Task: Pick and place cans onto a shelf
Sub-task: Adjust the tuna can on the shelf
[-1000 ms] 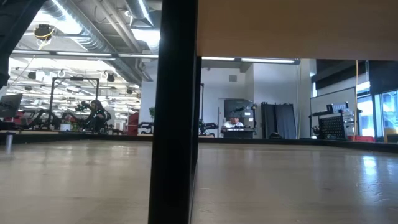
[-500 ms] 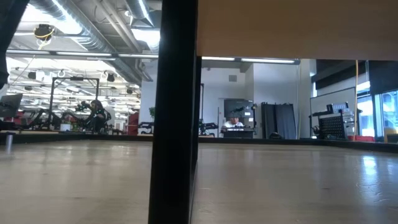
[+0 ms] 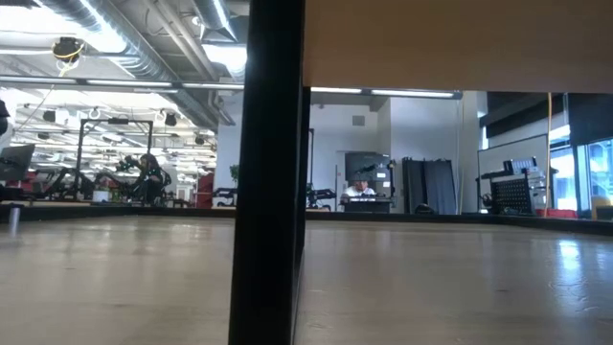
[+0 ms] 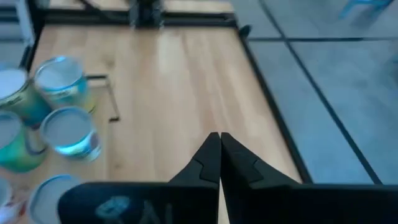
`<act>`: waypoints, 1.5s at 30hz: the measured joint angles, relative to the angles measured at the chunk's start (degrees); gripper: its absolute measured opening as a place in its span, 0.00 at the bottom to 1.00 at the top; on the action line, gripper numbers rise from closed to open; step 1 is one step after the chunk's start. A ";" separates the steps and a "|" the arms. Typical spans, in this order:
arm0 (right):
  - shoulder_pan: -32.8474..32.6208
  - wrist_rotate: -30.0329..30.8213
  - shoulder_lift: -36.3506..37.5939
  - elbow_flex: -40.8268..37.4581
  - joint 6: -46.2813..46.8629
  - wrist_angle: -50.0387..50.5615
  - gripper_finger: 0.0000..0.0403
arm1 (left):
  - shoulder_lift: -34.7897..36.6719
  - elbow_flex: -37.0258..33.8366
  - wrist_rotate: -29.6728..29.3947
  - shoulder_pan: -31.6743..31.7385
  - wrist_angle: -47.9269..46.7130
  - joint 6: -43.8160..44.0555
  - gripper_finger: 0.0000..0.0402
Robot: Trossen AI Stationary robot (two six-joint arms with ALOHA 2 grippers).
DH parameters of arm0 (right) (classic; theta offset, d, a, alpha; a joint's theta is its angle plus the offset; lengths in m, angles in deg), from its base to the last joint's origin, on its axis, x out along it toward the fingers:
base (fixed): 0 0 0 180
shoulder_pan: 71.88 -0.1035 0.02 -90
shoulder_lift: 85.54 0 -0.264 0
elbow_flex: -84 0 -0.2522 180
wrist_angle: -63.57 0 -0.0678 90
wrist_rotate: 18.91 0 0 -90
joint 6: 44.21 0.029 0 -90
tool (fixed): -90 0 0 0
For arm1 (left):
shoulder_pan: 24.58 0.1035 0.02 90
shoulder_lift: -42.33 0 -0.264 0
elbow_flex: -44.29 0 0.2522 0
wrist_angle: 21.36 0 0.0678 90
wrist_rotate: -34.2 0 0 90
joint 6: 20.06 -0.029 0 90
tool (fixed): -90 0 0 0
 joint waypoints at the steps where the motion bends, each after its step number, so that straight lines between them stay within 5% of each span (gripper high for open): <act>1: 0.00 0.77 1.17 -0.14 0.44 0.18 0.01 | 2.17 0.01 -0.01 0.00 0.01 0.46 0.00; 6: 0.00 4.13 6.26 -0.21 3.38 0.14 0.01 | 12.72 0.11 -0.50 0.00 0.02 3.40 0.00; 12: 0.00 4.55 10.57 -0.22 5.85 0.13 0.01 | 24.37 -1.60 -7.89 0.02 0.03 10.40 0.00; 28: 0.00 3.99 17.11 -1.43 6.97 -0.04 0.01 | 49.18 -17.65 -14.82 0.09 0.08 14.05 0.00; 45: 0.00 5.51 38.51 -30.24 15.11 -8.44 0.01 | 61.78 -30.10 -17.68 0.07 3.83 13.72 0.00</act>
